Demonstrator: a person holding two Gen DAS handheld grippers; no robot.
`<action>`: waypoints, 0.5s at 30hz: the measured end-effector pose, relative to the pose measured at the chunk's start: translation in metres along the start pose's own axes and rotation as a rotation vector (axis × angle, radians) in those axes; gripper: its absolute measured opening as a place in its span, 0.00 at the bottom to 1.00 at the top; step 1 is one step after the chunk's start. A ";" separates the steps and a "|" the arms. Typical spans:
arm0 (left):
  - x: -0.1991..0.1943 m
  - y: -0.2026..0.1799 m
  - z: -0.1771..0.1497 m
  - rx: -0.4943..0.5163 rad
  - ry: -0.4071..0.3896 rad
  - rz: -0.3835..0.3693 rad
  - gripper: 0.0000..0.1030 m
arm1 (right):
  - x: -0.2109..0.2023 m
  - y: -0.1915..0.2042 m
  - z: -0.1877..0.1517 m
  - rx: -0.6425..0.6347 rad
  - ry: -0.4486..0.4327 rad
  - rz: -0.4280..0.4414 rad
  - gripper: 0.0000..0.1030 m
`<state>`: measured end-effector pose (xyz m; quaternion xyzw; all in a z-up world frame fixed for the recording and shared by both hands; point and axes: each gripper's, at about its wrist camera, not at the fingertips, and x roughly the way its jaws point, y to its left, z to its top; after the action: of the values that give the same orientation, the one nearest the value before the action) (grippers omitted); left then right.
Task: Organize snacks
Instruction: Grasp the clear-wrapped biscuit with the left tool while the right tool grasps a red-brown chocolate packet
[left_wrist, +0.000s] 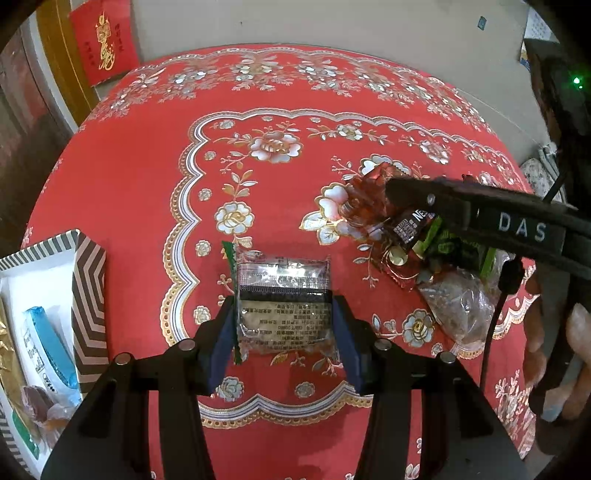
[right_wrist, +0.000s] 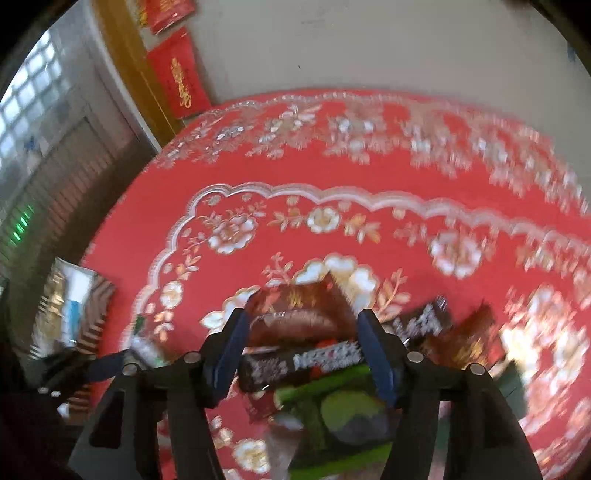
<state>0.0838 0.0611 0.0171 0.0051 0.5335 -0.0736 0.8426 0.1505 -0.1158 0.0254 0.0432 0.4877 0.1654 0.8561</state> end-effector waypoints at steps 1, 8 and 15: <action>0.000 0.000 0.000 -0.002 0.001 -0.002 0.48 | 0.002 -0.001 -0.001 0.010 0.014 0.013 0.61; -0.002 0.006 -0.001 -0.012 0.006 0.002 0.47 | 0.028 0.024 0.022 -0.049 0.010 0.002 0.61; -0.001 0.008 0.000 -0.026 0.001 -0.008 0.48 | 0.023 0.027 0.020 -0.025 -0.013 -0.046 0.64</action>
<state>0.0848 0.0694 0.0173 -0.0078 0.5348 -0.0701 0.8420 0.1718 -0.0809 0.0230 0.0225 0.4809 0.1516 0.8633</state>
